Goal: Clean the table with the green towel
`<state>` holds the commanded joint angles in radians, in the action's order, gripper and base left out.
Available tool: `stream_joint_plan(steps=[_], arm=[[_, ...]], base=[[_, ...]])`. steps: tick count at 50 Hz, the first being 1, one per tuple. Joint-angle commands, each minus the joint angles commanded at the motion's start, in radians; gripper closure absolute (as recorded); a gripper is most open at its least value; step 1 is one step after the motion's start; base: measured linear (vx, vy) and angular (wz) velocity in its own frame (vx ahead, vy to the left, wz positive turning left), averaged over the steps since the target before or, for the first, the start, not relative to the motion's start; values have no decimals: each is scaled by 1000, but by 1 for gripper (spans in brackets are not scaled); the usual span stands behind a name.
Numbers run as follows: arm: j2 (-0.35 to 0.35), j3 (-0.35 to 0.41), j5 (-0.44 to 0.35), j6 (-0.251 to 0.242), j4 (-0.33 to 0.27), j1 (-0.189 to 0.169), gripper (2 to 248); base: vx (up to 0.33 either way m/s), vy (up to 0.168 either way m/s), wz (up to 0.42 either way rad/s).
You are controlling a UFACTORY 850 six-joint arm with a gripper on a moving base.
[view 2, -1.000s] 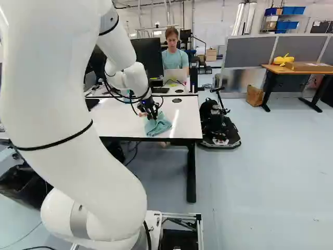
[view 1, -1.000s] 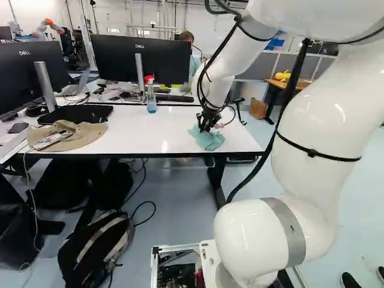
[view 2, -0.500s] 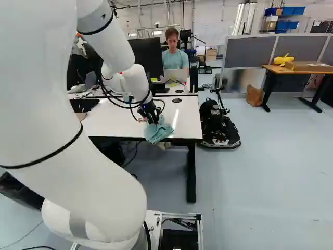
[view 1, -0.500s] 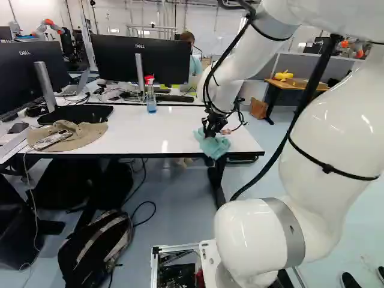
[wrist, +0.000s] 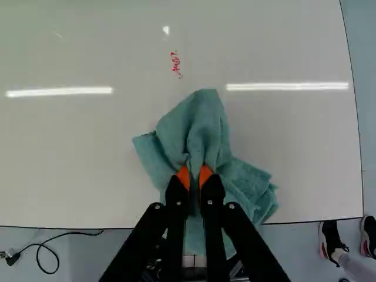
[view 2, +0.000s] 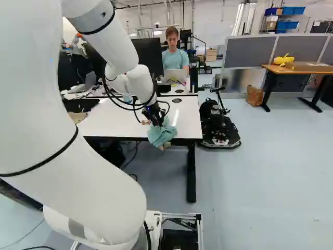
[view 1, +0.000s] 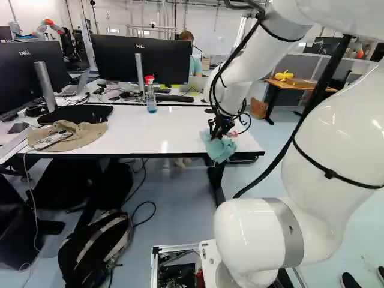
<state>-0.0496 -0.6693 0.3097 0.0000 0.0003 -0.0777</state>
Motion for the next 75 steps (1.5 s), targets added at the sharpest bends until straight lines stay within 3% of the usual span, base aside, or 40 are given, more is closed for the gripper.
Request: stream_joint_plan(steps=[39, 75], arm=[[-130, 30, 0, 0, 0, -6, 212], [-240, 125, 0, 0, 0, -89, 212]], base=[[0, 0, 0], [0, 0, 0]])
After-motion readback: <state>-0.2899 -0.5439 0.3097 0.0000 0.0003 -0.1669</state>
